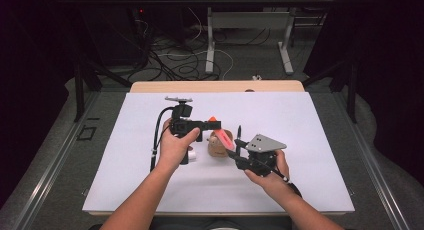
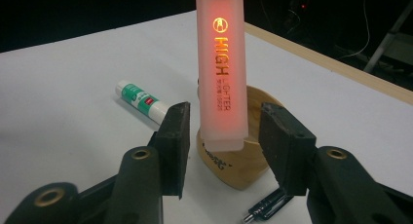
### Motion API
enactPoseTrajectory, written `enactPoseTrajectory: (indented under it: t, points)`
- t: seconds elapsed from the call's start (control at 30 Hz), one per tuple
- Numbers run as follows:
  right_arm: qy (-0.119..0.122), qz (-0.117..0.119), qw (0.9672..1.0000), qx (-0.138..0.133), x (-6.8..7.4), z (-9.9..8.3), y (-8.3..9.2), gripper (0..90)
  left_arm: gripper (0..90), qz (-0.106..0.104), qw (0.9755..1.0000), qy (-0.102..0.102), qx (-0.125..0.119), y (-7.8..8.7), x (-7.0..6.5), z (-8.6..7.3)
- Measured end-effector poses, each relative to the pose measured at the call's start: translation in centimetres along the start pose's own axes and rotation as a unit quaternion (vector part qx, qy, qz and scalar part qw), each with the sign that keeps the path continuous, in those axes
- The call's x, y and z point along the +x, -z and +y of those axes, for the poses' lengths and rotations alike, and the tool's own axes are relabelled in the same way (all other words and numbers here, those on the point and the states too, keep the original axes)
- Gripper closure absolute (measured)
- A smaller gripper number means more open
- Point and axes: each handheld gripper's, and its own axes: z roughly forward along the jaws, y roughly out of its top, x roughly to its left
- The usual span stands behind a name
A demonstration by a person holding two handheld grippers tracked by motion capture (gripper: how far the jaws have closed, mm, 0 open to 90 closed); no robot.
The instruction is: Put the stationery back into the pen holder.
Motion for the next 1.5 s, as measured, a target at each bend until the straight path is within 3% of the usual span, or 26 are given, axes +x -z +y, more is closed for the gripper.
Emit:
enactPoseTrajectory:
  t: [0.17, 0.4, 0.7, 0.83, 0.9, 0.97, 1.1, 1.2, 1.23, 1.5]
  points:
    - [-0.001, -0.001, 1.0, 0.001, -0.7, -0.2, 0.1, 50.1, 74.3, 0.025, 0.9993, -0.028, -0.006, 0.4, 0.0, 0.5]
    - [-0.009, -0.008, 0.9999, 0.0, -1.6, -0.4, 0.3, 47.3, 74.3, 0.054, 0.9969, -0.051, -0.027, 0.8, -0.1, 1.1]
    - [-0.006, -0.017, 0.9998, 0.009, -2.5, -0.8, 0.1, 42.8, 74.3, 0.103, 0.9903, -0.087, -0.035, 0.2, -0.3, 1.4]
    - [-0.01, -0.02, 0.9997, 0.012, -2.8, -0.9, 0.0, 39.1, 74.3, 0.117, 0.9877, -0.097, -0.037, -0.2, -0.1, 1.5]
    - [-0.008, -0.032, 0.9994, 0.006, -2.9, -0.9, 0.0, 39.0, 74.3, 0.122, 0.9866, -0.102, -0.037, -0.3, -0.1, 1.5]
    - [-0.006, -0.027, 0.9996, 0.004, -3.1, -0.9, 0.0, 38.9, 74.3, 0.125, 0.9855, -0.108, -0.039, -0.5, 0.0, 1.6]
    - [-0.022, -0.03, 0.9993, 0.007, -3.5, -1.1, -0.1, 38.0, 74.3, 0.14, 0.9822, -0.122, -0.03, -1.1, 0.1, 1.6]
    - [-0.042, -0.035, 0.9984, 0.012, -3.7, -1.3, -0.1, 36.2, 74.3, 0.146, 0.9811, -0.125, -0.024, -1.6, 0.2, 1.5]
    - [-0.04, -0.036, 0.9985, 0.013, -3.9, -1.4, -0.1, 33.9, 74.3, 0.151, 0.9795, -0.132, -0.021, -1.6, 0.3, 1.5]
    - [-0.067, -0.033, 0.9953, 0.061, -4.7, -1.9, -0.7, 22.4, 74.3, 0.163, 0.9762, -0.143, -0.008, -2.5, 0.7, 1.0]
